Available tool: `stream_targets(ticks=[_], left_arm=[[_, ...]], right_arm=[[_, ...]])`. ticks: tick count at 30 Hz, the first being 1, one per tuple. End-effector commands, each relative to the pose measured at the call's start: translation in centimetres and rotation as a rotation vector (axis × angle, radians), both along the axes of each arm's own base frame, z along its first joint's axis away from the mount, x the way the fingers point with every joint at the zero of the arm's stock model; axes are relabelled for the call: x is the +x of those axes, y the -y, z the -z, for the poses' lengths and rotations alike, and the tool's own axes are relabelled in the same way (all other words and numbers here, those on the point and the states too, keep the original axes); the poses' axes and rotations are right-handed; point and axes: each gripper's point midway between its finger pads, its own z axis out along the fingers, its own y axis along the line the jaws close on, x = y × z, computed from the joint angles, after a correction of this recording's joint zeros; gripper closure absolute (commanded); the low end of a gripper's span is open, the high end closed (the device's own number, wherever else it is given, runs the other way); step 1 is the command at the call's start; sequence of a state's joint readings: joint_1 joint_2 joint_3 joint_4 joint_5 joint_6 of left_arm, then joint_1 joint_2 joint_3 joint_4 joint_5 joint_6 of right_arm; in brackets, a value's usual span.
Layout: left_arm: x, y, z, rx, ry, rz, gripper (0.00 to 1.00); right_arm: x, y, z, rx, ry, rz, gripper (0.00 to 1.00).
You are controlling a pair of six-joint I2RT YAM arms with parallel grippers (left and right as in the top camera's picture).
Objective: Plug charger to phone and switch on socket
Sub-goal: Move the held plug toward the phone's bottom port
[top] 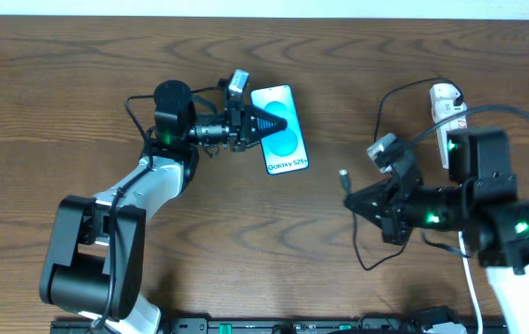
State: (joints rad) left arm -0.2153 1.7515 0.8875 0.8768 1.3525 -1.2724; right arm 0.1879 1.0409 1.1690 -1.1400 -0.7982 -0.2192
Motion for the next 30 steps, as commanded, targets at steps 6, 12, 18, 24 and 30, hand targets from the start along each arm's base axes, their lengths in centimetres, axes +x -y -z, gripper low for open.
stream_targets(ticks=[6,12,18,24,30], left_arm=[[-0.6,-0.6,-2.4,-0.025,0.123,0.067,0.92],[2.2,-1.4,-2.5,-0.034,0.005,-0.092,0.93],[2.7,-1.3,-2.5,-0.037,0.000,-0.127,0.92],[2.6,-1.3,-2.9,-0.042,0.025,-0.118,0.93],[2.4,-1.3,-3.6,-0.059,0.060,-0.113,0.93]], right_arm=[[-1.0,-3.6,4.3,0.283,-0.192,-0.116,0.99],[0.9,-5.1,5.8,0.251,-0.214,-0.095,0.99],[2.2,-7.0,6.0,0.206,-0.162,-0.055,0.99],[3.1,-7.0,6.0,0.207,-0.168,-0.004,0.99],[3.1,-7.6,6.6,0.239,-0.278,0.002,0.99]])
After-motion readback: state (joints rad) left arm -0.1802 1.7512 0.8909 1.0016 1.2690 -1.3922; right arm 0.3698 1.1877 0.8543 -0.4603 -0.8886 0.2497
